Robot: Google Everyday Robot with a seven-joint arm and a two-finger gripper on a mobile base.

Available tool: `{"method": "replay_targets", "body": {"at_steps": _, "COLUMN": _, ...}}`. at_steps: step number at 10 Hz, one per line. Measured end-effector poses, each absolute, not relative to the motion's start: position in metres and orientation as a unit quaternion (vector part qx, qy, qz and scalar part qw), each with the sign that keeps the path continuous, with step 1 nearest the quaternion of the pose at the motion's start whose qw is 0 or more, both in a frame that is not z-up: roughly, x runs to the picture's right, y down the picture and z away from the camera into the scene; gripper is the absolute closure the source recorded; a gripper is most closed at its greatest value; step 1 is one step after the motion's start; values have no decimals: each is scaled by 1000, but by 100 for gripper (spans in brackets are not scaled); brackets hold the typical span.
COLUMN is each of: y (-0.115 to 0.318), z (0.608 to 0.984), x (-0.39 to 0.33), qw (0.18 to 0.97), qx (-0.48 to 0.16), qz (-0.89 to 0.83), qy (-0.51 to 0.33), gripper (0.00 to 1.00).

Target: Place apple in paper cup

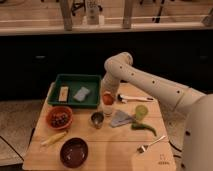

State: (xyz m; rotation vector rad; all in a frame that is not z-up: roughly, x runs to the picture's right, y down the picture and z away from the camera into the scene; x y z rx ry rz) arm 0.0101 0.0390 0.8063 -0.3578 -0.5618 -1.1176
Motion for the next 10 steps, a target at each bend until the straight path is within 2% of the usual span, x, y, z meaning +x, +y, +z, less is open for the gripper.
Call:
{"method": "replay_targets", "body": {"at_steps": 5, "y": 40, "z": 809, "x": 7, "qw": 794, "qx": -167, "qz": -523, "qy": -262, "gripper": 26}}
{"method": "replay_targets", "body": {"at_steps": 7, "y": 41, "z": 810, "x": 8, "qw": 795, "qx": -169, "qz": -521, "qy": -261, "gripper": 20}}
{"method": "replay_targets", "body": {"at_steps": 10, "y": 43, "z": 809, "x": 10, "qw": 799, "qx": -169, "qz": -517, "qy": -257, "gripper": 20}}
